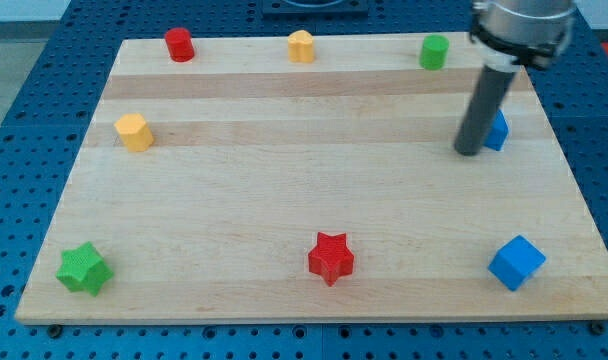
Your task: Move the green circle to the top right corner
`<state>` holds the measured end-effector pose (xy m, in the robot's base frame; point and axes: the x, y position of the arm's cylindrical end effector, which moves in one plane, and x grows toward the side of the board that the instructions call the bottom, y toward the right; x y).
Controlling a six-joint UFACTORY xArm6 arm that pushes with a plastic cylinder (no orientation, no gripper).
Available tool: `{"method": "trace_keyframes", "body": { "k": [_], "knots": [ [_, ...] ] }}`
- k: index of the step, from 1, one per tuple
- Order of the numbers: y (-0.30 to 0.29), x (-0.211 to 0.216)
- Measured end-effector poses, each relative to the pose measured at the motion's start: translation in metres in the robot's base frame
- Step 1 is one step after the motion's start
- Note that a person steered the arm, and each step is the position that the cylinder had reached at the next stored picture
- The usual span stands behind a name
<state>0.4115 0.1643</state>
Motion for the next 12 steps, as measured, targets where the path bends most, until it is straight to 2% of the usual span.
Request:
{"method": "trace_keyframes", "body": {
  "k": [1,2,3,5,6,8,10,12],
  "knots": [
    [-0.027,-0.073],
    [-0.027,-0.133],
    [-0.035,-0.135],
    [-0.016,-0.173],
    [0.015,-0.172],
    [0.022,-0.139],
    [0.057,-0.153],
    [0.057,-0.16]
  ]
}}
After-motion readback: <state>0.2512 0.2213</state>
